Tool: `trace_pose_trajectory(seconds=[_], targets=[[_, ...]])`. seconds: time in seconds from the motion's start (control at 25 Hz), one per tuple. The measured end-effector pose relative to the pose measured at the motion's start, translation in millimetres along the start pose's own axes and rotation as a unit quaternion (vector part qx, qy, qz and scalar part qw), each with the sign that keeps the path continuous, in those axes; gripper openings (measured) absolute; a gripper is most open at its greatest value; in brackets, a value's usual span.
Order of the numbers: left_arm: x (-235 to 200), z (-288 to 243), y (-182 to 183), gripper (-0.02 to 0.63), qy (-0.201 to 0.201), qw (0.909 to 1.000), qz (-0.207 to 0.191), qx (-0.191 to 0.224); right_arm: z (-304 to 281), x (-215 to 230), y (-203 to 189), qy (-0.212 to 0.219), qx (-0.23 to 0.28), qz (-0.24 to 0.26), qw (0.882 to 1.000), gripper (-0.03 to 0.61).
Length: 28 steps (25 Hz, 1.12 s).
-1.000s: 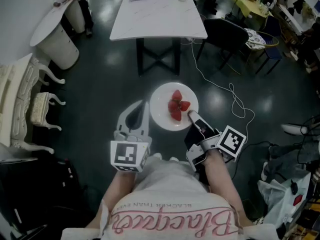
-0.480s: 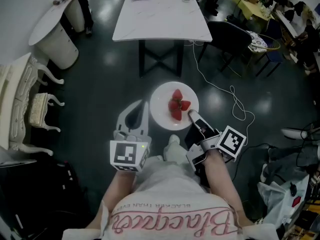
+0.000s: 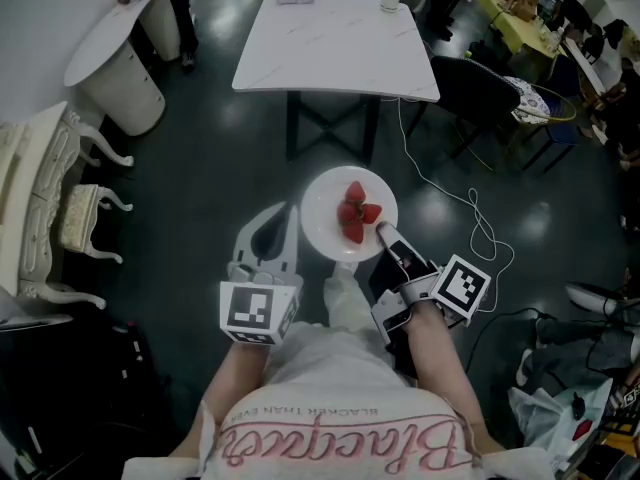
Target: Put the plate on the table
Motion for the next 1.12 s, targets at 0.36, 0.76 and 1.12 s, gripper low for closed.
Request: trace_pose_trajectory(seconds=[0.36, 0.76, 1.12], targets=[[-3.9, -90.1, 8.5, 0.005, 0.009, 0.9999, -0.001, -0.007, -61.5, 16.0, 69.0, -0.002, -0.015, -0.008, 1.000, 0.011], [-10.1, -201.0, 19.0, 0.005, 0.027, 0.9996, 0.001, -0.010, -141.2, 32.8, 154.9, -0.006, -0.040, -0.016, 0.999, 0.011], [-16.2, -274.7, 21.5, 0.005, 0.037, 0.9993, 0.006, -0.004, -193.7, 45.1, 210.0, 0.000, -0.048, -0.019, 0.999, 0.011]])
Point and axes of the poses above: the fingertips, and each gripper's own axes: z backward along the fingers, x to its right, y out of its top, the point moved 4 cm from there along z, backward along the fingers, and after that the axes turned 8 degrees about y, right-handed, at the moved point
